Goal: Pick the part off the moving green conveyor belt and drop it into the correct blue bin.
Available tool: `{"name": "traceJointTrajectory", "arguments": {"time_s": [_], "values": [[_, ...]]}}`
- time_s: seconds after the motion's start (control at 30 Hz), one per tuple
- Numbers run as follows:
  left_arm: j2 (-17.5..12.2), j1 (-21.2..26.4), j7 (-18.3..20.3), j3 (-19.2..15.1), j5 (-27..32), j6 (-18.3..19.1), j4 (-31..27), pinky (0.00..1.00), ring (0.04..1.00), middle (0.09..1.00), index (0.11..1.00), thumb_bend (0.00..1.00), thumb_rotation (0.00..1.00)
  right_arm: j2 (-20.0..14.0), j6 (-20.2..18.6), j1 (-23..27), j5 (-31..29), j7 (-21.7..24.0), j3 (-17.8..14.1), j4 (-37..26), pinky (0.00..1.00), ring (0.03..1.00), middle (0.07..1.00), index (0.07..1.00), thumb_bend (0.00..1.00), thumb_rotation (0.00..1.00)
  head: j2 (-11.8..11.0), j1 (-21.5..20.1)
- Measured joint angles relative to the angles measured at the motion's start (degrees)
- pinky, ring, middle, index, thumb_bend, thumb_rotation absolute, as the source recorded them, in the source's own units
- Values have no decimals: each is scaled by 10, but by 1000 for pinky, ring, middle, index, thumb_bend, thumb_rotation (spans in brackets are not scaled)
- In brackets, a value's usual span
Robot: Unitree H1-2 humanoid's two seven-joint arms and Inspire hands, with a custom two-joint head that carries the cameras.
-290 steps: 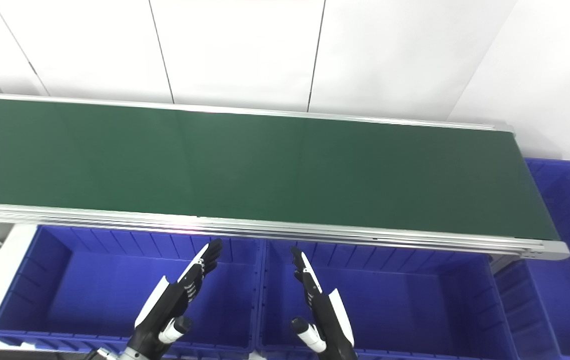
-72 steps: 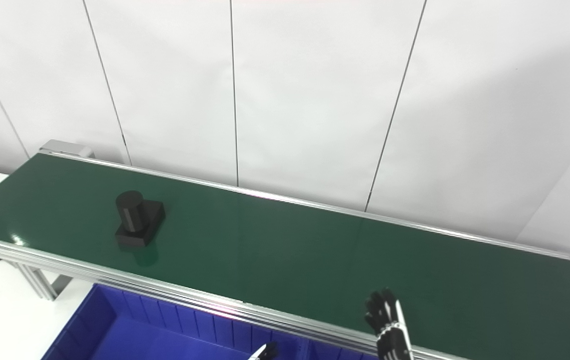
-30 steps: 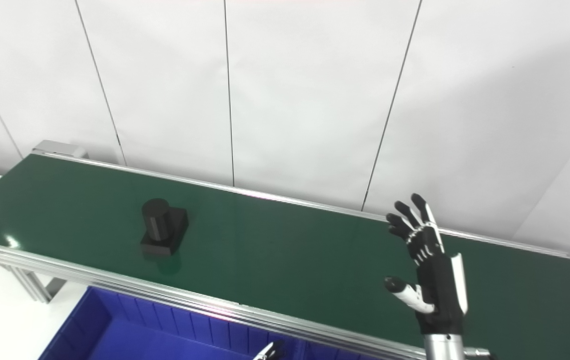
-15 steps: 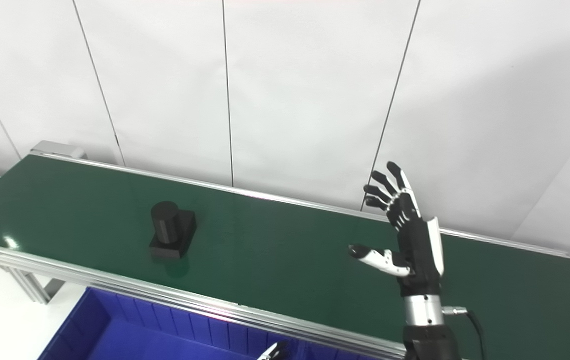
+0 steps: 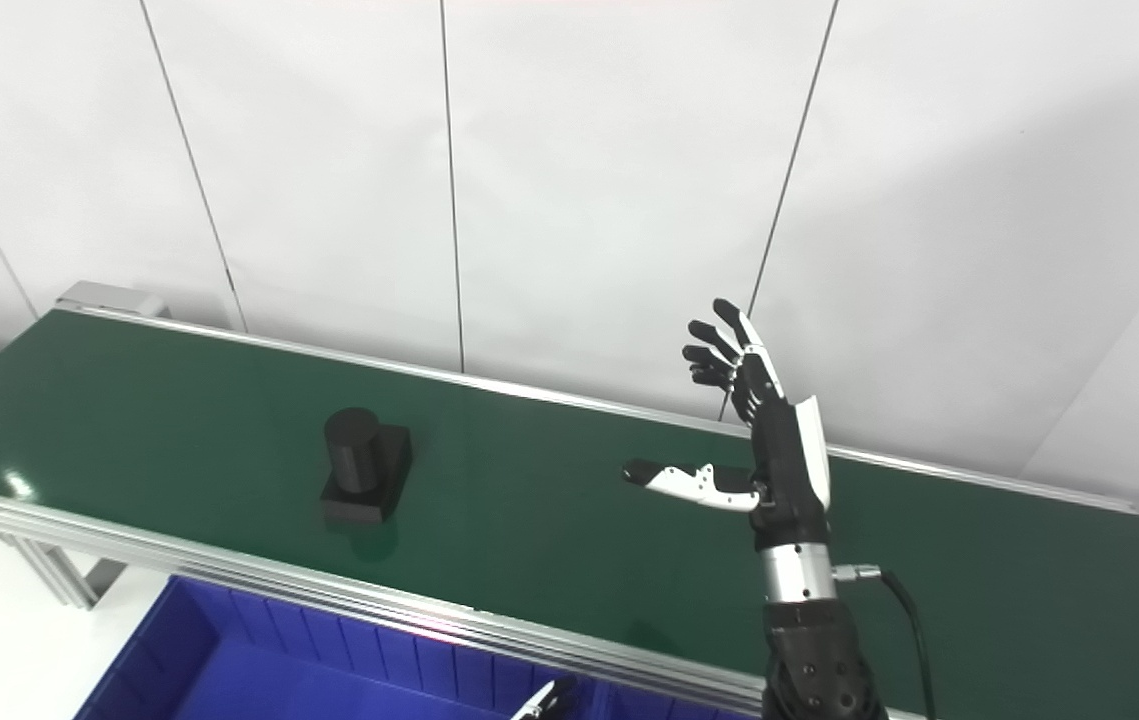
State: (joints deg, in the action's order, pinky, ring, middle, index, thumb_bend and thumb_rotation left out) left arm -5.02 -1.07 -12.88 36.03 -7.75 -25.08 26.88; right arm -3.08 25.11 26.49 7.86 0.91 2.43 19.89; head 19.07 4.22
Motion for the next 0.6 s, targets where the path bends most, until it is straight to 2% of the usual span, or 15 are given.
{"name": "traceJointTrajectory", "arguments": {"time_s": [0.3,0.4,0.6], "values": [[2,7,0,3,0,0,9,836,963,961,984,1000,926,0,0,29,-5,2,23,61,717,784,864,914,1000,271,0,4],[2,7,-3,6,-3,0,9,862,967,959,982,996,925,2,0,39,-4,2,31,67,717,784,864,915,1000,267,1,5],[2,8,-14,14,-8,0,5,852,956,949,971,1000,929,10,0,64,11,-1,47,102,727,780,851,916,1000,301,3,0]]}}
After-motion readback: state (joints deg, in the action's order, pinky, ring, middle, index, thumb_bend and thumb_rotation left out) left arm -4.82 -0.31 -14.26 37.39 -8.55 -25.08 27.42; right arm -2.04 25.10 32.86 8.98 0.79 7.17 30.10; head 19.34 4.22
